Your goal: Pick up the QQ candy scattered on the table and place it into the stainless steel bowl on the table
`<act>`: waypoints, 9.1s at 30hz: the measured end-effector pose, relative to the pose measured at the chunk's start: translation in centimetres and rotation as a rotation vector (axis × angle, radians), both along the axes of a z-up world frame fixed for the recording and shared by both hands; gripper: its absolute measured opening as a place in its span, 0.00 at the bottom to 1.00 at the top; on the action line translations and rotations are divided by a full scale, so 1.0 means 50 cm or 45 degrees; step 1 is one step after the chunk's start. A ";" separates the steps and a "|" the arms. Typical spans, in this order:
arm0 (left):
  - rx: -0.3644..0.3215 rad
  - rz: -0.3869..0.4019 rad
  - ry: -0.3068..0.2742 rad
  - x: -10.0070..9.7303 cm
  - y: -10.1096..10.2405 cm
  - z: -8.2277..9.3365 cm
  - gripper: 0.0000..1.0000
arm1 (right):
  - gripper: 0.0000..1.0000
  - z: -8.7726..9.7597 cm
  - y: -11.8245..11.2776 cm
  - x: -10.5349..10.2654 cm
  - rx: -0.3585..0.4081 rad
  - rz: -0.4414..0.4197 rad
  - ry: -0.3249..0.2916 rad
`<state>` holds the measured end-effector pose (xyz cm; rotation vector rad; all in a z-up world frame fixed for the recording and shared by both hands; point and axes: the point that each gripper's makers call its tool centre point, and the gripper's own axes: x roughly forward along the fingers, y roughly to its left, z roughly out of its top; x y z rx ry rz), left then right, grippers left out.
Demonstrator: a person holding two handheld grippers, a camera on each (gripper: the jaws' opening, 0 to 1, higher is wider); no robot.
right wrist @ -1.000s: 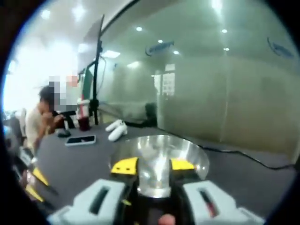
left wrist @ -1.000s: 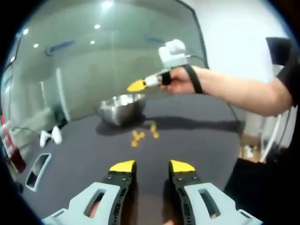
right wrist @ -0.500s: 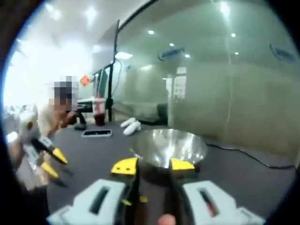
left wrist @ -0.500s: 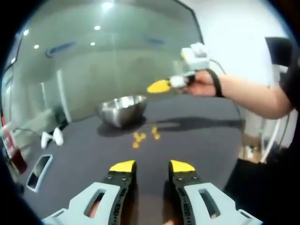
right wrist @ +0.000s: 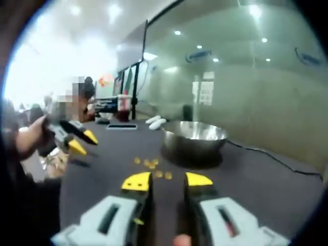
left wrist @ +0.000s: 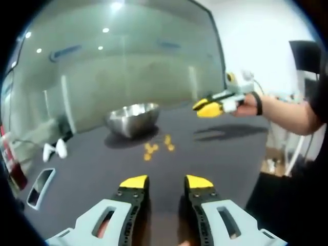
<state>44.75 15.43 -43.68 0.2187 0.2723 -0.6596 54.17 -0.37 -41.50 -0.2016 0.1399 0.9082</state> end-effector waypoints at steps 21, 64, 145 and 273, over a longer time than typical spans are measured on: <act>0.042 -0.052 -0.040 -0.012 -0.001 0.005 0.30 | 0.23 -0.091 0.149 -0.005 -0.135 0.223 0.102; 0.019 -0.044 -0.044 -0.027 0.018 0.008 0.29 | 0.09 -0.001 0.062 0.080 0.054 -0.239 0.033; 0.045 -0.070 -0.032 -0.018 0.011 -0.002 0.29 | 0.21 -0.007 -0.043 0.064 0.090 -0.304 -0.057; 0.054 -0.005 -0.025 -0.036 0.037 0.004 0.29 | 0.22 0.069 0.006 0.044 0.055 -0.185 -0.036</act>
